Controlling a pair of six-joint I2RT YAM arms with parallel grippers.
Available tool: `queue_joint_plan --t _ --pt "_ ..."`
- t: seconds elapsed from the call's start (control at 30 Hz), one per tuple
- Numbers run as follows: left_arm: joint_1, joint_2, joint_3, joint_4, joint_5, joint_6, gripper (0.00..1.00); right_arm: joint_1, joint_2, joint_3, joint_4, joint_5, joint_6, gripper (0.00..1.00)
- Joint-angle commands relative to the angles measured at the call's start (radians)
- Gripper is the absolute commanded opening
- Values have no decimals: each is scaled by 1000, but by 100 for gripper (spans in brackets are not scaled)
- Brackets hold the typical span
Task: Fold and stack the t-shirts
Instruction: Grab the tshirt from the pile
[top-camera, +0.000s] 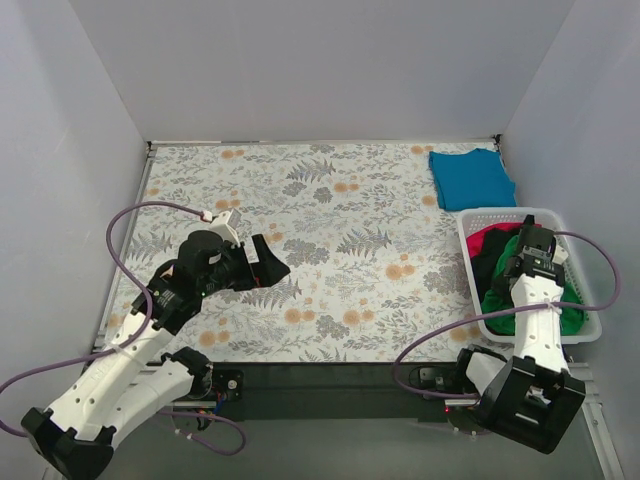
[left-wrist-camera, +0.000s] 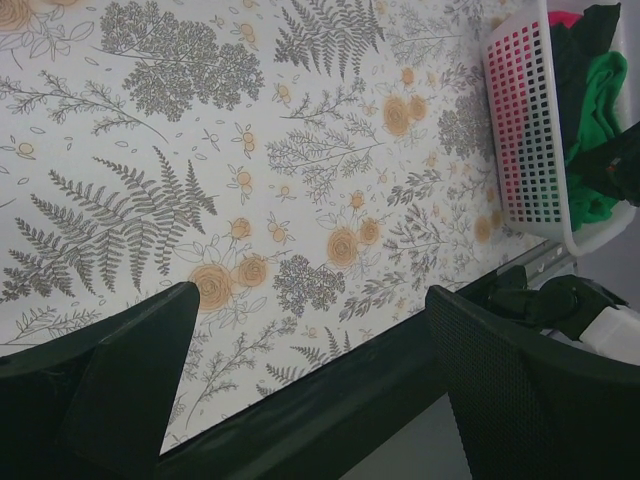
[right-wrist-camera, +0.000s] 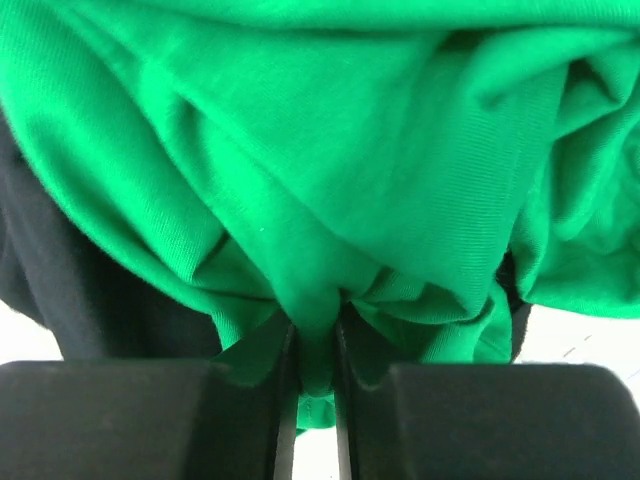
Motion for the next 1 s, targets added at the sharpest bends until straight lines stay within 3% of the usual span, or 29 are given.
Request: queue_joint_plan --t 0.0,0.2,0.47,0.63,0.73,0.97 --pt "-3 17 52 -4 25 -23 96 61 -19 92 -45 41 -9 18" --pt "-3 50 86 -9 -2 -16 95 142 -76 269 -87 106 -55 1" --pt "-1 130 132 31 13 -20 95 230 -59 591 -105 149 -190 1" --pt "-1 161 138 57 21 -29 95 277 -34 649 -108 147 -244 1" --pt "-3 159 140 65 12 -35 95 311 -15 740 -90 112 -295 1" --pt "-1 164 172 34 -69 -43 94 431 162 1036 -100 -127 -355 1"
